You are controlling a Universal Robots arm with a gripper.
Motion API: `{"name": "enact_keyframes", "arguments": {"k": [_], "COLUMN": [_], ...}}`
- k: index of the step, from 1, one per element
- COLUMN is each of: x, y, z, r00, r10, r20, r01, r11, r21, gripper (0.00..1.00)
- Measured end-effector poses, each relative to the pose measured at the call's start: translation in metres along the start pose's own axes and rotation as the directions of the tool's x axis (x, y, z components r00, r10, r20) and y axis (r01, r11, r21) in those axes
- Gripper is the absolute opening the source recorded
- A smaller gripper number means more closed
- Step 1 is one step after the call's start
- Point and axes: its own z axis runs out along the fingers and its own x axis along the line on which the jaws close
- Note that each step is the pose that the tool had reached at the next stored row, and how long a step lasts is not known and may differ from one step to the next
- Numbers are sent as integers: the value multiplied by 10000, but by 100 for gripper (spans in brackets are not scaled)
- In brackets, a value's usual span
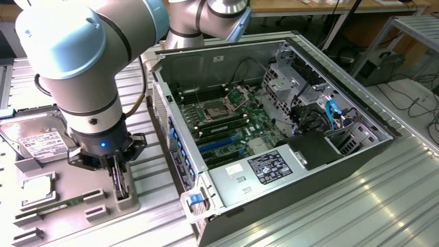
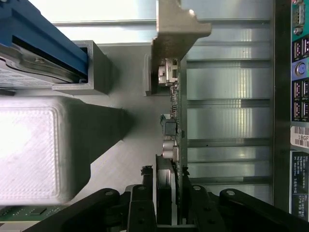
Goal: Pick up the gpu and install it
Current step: 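Pick up the gpu and move the gpu toward the slot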
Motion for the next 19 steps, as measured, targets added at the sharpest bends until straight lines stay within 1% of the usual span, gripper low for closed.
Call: {"name": "enact_keyframes", "arguments": {"k": [1, 2, 16, 19], "x": [-1, -3, -11, -11], "y": [0, 0, 0, 1], "z": [0, 1, 4, -27], "r00": [10000, 10000, 10000, 10000], "r10": [0, 0, 0, 0], "r20": [0, 0, 1, 1], "r01": [0, 0, 0, 0], "r11": [10000, 10000, 10000, 10000], "r21": [0, 0, 0, 0], "gripper": [32, 28, 28, 28]}}
